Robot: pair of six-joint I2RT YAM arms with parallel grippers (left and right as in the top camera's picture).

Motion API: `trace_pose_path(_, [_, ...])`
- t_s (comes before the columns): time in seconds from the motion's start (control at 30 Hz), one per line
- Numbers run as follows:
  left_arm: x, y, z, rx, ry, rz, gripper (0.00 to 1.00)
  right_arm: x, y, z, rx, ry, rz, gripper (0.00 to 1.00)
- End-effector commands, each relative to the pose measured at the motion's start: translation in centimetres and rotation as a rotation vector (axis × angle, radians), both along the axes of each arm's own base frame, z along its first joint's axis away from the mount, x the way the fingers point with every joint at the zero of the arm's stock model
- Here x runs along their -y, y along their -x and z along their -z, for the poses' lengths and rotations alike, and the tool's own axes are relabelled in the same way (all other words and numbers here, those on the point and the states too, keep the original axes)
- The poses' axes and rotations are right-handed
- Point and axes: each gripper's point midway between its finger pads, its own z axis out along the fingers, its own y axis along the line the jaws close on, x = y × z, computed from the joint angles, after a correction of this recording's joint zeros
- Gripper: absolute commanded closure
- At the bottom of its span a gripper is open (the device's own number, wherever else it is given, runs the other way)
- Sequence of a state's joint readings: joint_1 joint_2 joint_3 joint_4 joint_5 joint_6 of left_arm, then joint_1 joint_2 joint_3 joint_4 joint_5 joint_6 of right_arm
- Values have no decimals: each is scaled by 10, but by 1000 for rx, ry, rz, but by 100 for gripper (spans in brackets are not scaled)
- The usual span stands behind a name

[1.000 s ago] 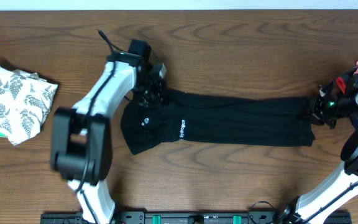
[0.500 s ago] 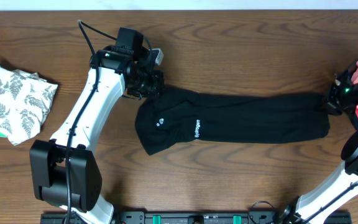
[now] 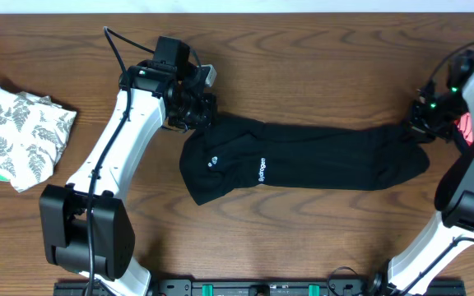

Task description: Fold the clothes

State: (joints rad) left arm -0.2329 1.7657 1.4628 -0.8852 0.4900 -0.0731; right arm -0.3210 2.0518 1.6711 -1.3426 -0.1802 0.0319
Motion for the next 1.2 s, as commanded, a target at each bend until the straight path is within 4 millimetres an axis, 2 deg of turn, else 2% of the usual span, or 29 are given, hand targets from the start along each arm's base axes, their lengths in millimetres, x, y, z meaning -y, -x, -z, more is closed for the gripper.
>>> trace_pose_path(0.0, [-2, -1, -1, 13, -13, 11, 83, -6, -8, -31, 65, 101, 8, 99])
trace_pose_path(0.2, [-2, -1, -1, 13, -13, 11, 83, -21, -7, -58, 99, 264, -3, 99])
trace_pose_path(0.33, [-2, -1, -1, 13, -13, 11, 83, -42, -5, -69, 111, 325, -17, 99])
trace_pose_path(0.8, [-3, 4, 1, -10, -19, 11, 83, -138, -3, -68, 153, 361, -154, 99])
trace_pose_path(1.03, [-4, 7, 2, -25, -22, 12, 83, -170, 4, -56, 134, 365, -204, 98])
trace_pose_path(1.17, [-4, 8, 2, -27, -24, 15, 83, -187, 10, -39, 86, 352, -251, 85])
